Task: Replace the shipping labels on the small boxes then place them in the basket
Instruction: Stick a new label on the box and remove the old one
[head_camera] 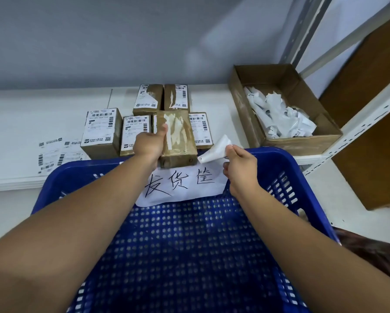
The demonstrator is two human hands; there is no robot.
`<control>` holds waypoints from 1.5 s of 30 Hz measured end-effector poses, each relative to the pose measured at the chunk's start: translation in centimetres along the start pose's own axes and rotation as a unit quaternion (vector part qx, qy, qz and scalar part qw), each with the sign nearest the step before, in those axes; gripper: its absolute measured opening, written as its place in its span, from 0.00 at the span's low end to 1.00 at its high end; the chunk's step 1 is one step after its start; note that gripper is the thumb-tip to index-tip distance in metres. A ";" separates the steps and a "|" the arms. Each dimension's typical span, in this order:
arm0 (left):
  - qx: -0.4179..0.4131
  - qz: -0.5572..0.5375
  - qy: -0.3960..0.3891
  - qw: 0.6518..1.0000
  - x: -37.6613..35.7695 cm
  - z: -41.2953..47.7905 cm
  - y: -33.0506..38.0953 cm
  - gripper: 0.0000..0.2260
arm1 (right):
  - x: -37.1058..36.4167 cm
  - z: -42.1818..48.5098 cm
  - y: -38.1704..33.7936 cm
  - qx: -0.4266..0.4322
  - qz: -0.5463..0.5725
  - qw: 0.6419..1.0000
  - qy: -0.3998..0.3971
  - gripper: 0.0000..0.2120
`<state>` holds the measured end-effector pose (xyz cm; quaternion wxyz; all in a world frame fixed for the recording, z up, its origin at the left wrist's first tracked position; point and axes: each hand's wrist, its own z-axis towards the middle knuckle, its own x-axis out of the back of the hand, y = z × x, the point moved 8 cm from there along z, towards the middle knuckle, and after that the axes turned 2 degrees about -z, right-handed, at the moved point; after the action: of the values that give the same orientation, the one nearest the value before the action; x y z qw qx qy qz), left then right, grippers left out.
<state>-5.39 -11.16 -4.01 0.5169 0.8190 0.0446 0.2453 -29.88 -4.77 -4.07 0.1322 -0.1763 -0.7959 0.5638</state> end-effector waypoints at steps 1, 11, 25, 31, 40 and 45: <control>0.002 0.018 0.002 1.000 -0.3 0.3 0.1 0.21 | -0.1 0.2 0.1 -0.005 0.007 1.000 0.003 0.13; -0.176 0.112 0.004 0.978 -0.3 0.0 2.2 0.23 | -2.1 -1.7 0.5 -0.056 0.132 0.986 -0.080 0.09; -0.412 0.541 -0.080 0.728 -4.2 -5.7 3.7 0.28 | -0.3 -2.1 -0.1 -0.010 0.030 0.999 -0.020 0.15; -0.412 0.447 -0.099 0.788 -3.9 -7.3 4.0 0.16 | 0.1 -2.7 -0.4 -0.034 0.058 0.998 -0.006 0.05; -0.362 0.495 -0.102 0.784 -4.7 -7.1 3.8 0.26 | 0.5 -2.8 -0.3 -0.067 0.153 0.986 -0.014 0.06; -0.361 0.470 -0.088 0.801 -4.7 -7.8 4.2 0.26 | 0.3 -3.0 -0.5 -0.078 0.174 0.981 -0.030 0.07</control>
<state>-13.73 -8.20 0.62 0.5981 0.5118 -0.4832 0.3833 -29.05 -2.26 -2.58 -0.0062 -0.3046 -0.7984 0.5194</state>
